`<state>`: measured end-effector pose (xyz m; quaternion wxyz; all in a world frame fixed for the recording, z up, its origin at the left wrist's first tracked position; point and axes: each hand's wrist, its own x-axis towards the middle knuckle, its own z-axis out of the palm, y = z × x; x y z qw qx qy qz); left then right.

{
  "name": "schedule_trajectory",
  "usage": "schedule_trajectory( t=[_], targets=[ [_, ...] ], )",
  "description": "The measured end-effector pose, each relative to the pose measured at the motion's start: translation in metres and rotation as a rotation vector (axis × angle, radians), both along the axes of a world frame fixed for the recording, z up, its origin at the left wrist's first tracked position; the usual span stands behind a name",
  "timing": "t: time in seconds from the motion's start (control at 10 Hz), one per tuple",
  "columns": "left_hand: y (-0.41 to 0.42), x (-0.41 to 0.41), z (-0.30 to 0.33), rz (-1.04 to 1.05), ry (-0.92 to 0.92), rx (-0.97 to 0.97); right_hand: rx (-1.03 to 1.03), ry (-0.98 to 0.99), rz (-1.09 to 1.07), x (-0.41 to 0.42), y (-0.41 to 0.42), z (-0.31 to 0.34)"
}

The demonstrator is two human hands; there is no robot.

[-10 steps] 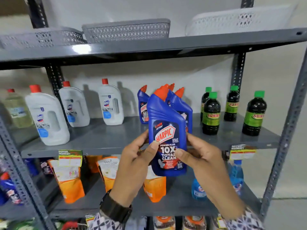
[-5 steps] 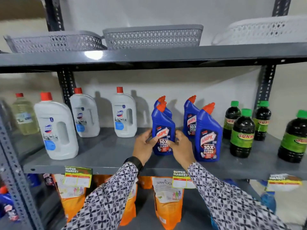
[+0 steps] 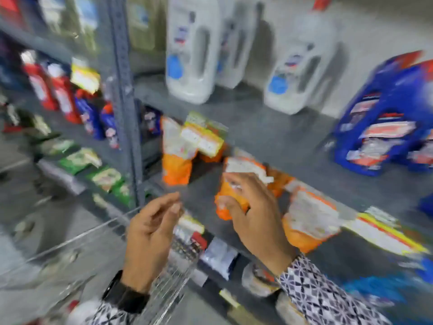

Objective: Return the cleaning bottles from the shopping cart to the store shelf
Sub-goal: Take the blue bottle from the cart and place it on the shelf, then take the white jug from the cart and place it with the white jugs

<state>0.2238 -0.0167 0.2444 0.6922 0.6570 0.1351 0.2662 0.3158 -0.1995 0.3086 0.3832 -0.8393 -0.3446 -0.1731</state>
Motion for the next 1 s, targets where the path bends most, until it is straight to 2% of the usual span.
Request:
schedule_trajectory(
  t=[0.1, 0.2, 0.3, 0.4, 0.5, 0.6, 0.7, 0.8, 1.0],
  targets=[
    [0.059, -0.036, -0.100, 0.130, 0.314, -0.037, -0.207, 0.274, 0.193, -0.008, 0.078, -0.085],
    [0.114, -0.075, -0.199, 0.204, 0.690, -0.126, -0.487, 0.638, 0.289, -0.016, 0.150, -0.183],
    [0.147, -0.109, -0.282, 0.225, 1.020, -0.343, -0.763, 0.830, 0.374, -0.027, 0.203, -0.281],
    [0.168, -0.132, -0.356, 0.247, 1.153, -0.438, -1.001, 0.921, 0.446, -0.044, 0.250, -0.377],
    [0.178, -0.138, -0.411, 0.225, 1.208, -0.548, -1.174, 1.016, 0.478, -0.057, 0.278, -0.447],
    [0.181, -0.140, -0.460, 0.171, 1.262, -0.551, -1.264, 1.090, 0.428, -0.070, 0.291, -0.525],
    [0.179, -0.145, -0.487, 0.227, 1.257, -0.662, -1.337, 1.075, 0.403, -0.086, 0.298, -0.553],
    [0.175, -0.151, -0.489, 0.327, 1.238, -0.707, -1.319, 1.085, 0.320, -0.100, 0.300, -0.566],
    [0.161, -0.155, -0.473, 0.404, 1.207, -0.742, -1.236, 1.037, 0.267, -0.103, 0.302, -0.539]
  ],
)
